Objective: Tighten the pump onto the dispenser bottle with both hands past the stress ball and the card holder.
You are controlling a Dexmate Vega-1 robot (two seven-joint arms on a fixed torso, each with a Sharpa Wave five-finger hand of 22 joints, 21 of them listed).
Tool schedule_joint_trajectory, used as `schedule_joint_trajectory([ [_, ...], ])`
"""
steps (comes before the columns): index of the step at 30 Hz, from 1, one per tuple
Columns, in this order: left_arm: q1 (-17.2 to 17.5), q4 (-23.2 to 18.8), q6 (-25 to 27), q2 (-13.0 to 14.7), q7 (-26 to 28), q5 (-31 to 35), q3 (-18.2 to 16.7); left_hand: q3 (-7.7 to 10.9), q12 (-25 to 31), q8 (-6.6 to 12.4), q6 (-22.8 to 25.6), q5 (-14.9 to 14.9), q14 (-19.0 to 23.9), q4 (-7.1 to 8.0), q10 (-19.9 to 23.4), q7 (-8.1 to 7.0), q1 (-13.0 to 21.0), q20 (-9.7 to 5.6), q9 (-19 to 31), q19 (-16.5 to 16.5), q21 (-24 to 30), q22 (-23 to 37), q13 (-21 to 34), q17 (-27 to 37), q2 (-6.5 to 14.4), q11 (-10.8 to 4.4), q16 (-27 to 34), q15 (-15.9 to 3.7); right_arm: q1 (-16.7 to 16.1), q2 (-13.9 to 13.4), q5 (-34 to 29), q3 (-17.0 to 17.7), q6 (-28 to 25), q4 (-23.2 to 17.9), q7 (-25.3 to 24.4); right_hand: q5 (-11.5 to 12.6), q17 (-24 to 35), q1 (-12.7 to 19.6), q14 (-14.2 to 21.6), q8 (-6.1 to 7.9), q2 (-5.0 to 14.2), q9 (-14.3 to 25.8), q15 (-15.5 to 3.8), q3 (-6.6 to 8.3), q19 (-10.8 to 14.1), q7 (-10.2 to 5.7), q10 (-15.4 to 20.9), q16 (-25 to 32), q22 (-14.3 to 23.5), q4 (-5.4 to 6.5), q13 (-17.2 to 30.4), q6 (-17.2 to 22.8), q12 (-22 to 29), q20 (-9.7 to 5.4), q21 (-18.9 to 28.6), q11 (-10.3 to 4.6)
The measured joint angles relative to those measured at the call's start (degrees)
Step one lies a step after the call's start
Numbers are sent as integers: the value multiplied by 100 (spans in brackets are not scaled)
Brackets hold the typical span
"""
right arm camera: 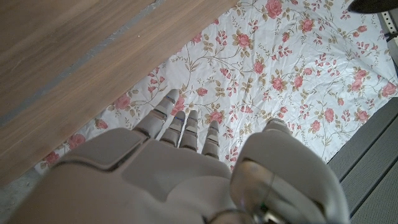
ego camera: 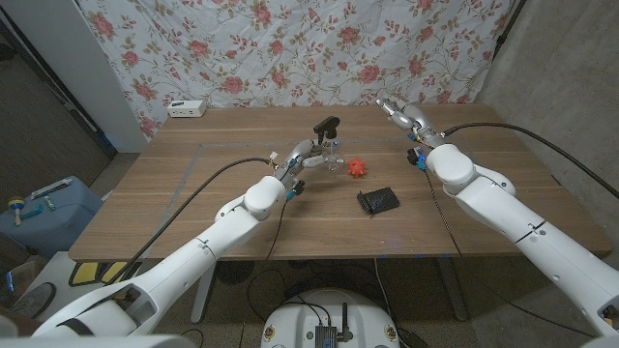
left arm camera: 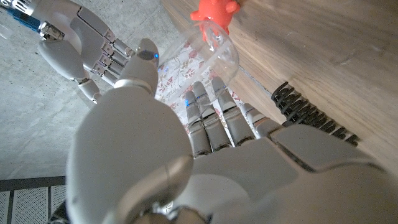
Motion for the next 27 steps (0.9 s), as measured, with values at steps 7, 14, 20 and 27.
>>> schedule_joint_trajectory([
  [7, 132, -163, 79, 88, 136, 103, -22, 38, 0, -1, -117, -10, -171, 106, -112, 17, -98, -20, 0, -20, 0, 0, -93, 0, 38, 12, 0, 12, -97, 176, 212, 35, 492, 281, -104, 0, 17, -48, -61, 0, 2, 0, 0, 0, -53, 50, -24, 0, 0, 0, 0, -50, -17, -9, 0, -24],
  [14, 286, -342, 152, 183, 318, 227, -62, 34, 0, -3, -209, -10, -220, 111, -160, 5, -106, 11, -27, -51, 0, -1, -145, 0, 31, 24, 0, 40, -176, 392, 416, 70, 1023, 607, -143, 0, 16, -87, -61, 0, -7, 0, 0, -24, -121, 50, -66, 0, 0, 23, 1, -51, -17, -2, -29, -66],
  [20, 398, -450, 186, 243, 449, 301, -97, 34, 0, -19, -232, -11, -251, 112, -222, 7, -270, 11, -26, -51, 0, -1, -172, 0, 151, 24, 0, 9, -232, 554, 540, 93, 1321, 790, -191, 0, 0, -166, -56, 0, -25, 1, 0, -24, -283, 89, -95, 0, 0, 24, -25, -89, -17, -2, -45, -95],
  [27, 615, -659, 210, 396, 561, 395, -179, 21, 0, -36, -253, -11, -251, 125, -222, 9, -269, 11, -26, -50, 0, -1, -199, 1, 153, 24, 0, 9, -289, 778, 840, 124, 1826, 1053, -209, 0, 1, -317, 5, 0, 59, 1, -20, -48, -418, 440, -61, 0, 0, 118, -27, -216, -17, 10, -68, -125],
])
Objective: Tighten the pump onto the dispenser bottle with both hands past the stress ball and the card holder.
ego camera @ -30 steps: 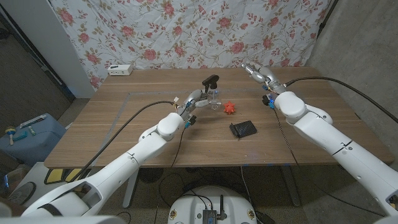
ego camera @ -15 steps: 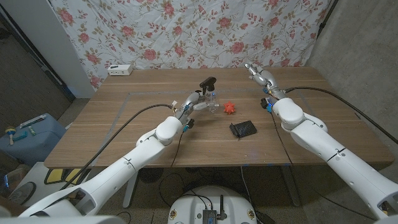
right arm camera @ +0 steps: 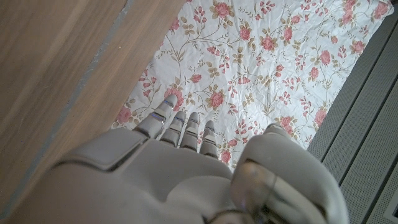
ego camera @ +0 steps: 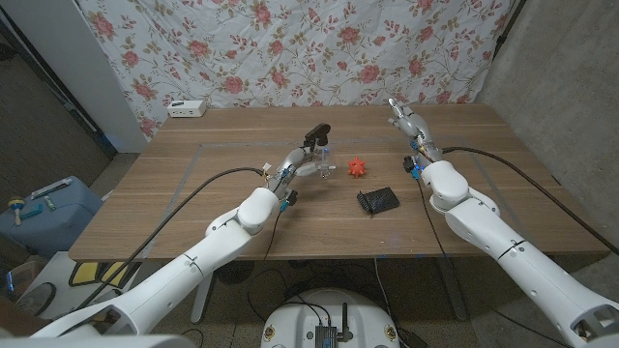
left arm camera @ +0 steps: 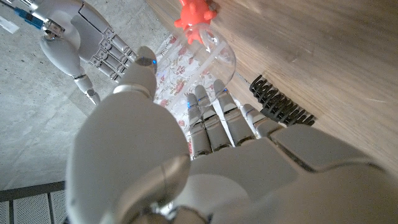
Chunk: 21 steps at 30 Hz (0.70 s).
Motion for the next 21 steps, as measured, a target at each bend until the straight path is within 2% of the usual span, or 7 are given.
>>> schedule_joint_trajectory([
  [3, 68, -67, 4, 62, 37, 43, -32, -3, 0, -3, -9, 0, 0, 3, 0, 8, 1, 0, 0, 0, 0, 0, 0, 0, 1, 0, 0, 0, -14, 79, 119, 10, 156, 94, 34, 29, 0, -88, 0, 0, 27, 0, 0, -1, 0, 103, -16, 0, 0, 41, 0, -39, 0, 0, 0, 96],
  [12, 231, -177, -28, 206, 153, 205, -106, -3, 0, -10, -51, 0, -31, 3, 0, -10, 25, -21, 1, -20, 0, 0, -51, 0, 26, 0, 0, 31, -49, 311, 365, 20, 544, 370, 89, 29, 1, -228, -1, 0, 78, 0, 0, 9, -30, 265, -45, 0, 0, 113, 0, -141, 0, -30, 0, 125],
  [16, 261, -177, -97, 238, 186, 279, -122, -3, 0, -4, -69, 0, -31, 3, -31, -11, 32, -21, 1, -20, 0, -1, -53, 0, 33, 31, 0, 31, -68, 374, 414, 21, 632, 447, 92, 68, 1, -273, -1, 0, 78, 0, 1, 16, -51, 285, -44, 0, 0, 119, 0, -162, 0, -10, 0, 125],
  [21, 286, -107, -234, 279, 224, 388, -140, -19, 0, 9, -118, 0, -61, 19, -61, -24, 31, -44, -26, -1, 0, -1, -80, 0, 34, 0, 0, 1, -101, 454, 469, 22, 801, 541, 75, 68, 1, -289, -1, 0, 93, 0, 1, 16, -58, 285, -14, 0, 0, 119, 1, -162, 0, -3, 0, 155],
])
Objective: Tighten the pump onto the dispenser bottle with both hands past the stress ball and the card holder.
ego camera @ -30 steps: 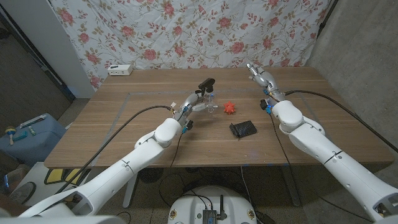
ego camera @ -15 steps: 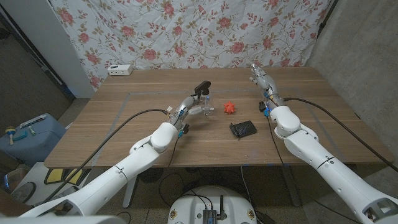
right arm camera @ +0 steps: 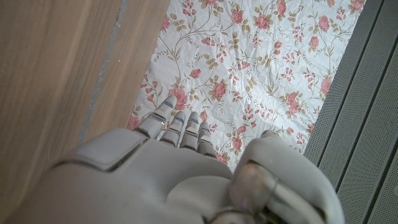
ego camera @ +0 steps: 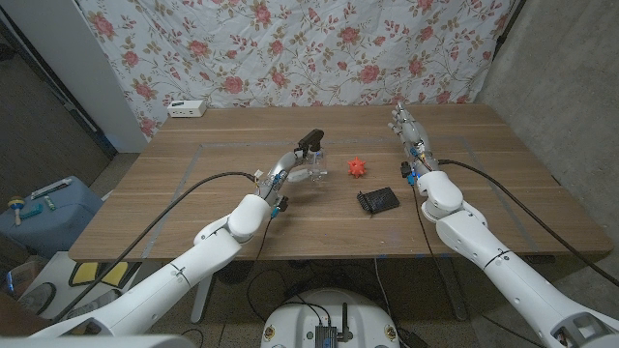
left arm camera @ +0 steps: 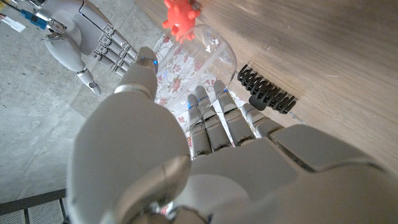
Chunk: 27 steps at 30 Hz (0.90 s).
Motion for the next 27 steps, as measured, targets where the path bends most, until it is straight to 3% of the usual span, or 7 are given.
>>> schedule_joint_trajectory([
  [10, 24, 136, -154, 8, 60, 163, -12, -30, 0, 0, -156, -32, -174, 31, -157, -70, -7, -57, 0, -63, 0, 0, -53, 0, 6, -15, 0, 31, -56, 89, 26, -14, 171, 107, -34, 0, 1, -53, 0, 0, -53, 0, 0, 0, 0, -23, -30, 0, 0, 0, 1, 23, 0, 0, 0, 30],
  [13, 31, 189, -200, 1, 68, 202, -12, 55, 0, 0, -157, -32, -174, 117, -198, -69, -7, -39, 0, -82, 0, 0, -60, 0, 6, -6, 0, 31, -74, 105, 26, -28, 192, 116, -49, 0, 1, -75, 0, 0, -75, 0, 0, 0, 0, -23, -26, 0, 0, 0, 0, 22, 0, 0, 31, 34],
  [25, 40, 445, -387, -73, 71, 240, 14, 32, 0, -1, -300, -32, -285, 141, -270, -48, -9, -30, 0, -134, 0, -1, -103, 0, 5, -17, 0, 43, -103, 130, -27, -73, 200, 108, -116, 0, 1, -91, -1, 22, -91, 1, 0, 0, 0, -54, -9, 0, 0, 0, 1, 53, 0, 0, 31, 50],
  [27, 40, 484, -410, -86, 70, 240, 21, 18, 0, -4, -362, -32, -317, 171, -317, -48, -155, -49, 0, -154, 0, -1, -106, 0, 149, -31, 0, 52, -106, 134, -34, -75, 200, 105, -124, 0, 1, -106, -1, 22, -107, 1, 0, 0, 0, -54, -9, 0, 0, 0, 1, 53, 0, 0, 31, 50],
])
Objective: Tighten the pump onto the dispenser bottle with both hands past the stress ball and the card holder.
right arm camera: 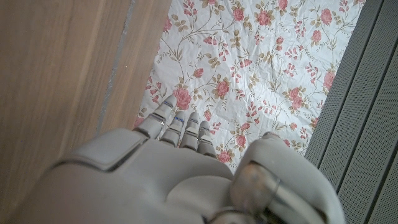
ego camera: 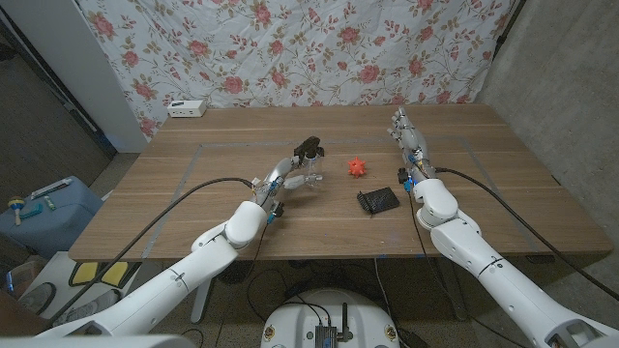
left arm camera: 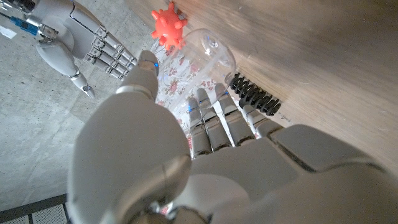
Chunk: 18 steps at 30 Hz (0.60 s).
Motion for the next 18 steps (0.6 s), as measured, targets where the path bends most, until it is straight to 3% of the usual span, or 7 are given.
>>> schedule_joint_trajectory([
  [14, -18, 230, -132, -96, -47, -37, 51, -19, 0, -4, -256, 0, -177, 32, -281, -14, -6, 10, -27, -71, 0, 0, -26, 0, 6, 15, 0, 7, -33, 40, 114, -9, 55, 20, 97, 27, 1, 1, -22, 0, 1, 0, 21, 0, 0, -1, -22, 0, 0, 0, 0, -2, 0, 0, 0, -23],
  [15, -19, 242, -140, -101, -51, -44, 54, -19, 0, -4, -302, 0, -191, 32, -312, -10, -96, 10, -27, -71, 0, 0, -26, 0, 95, 21, 0, -7, -35, 42, 123, -9, 58, 25, 104, 28, 1, 1, -22, 0, 1, 0, 21, 0, 0, -14, -22, 0, 0, 0, 0, -15, 0, 0, 0, -23],
  [18, -18, 257, -141, -110, -58, -59, 59, -42, -23, -6, -354, 0, -225, 55, -379, -16, -103, 32, -27, -93, 0, 0, -26, 0, 102, 29, 0, 20, -44, 46, 150, -10, 63, 31, 119, 28, 1, -22, -22, 0, -22, 0, 21, 0, 0, -22, -22, 0, 0, 0, 0, -22, 0, 0, 0, -23],
])
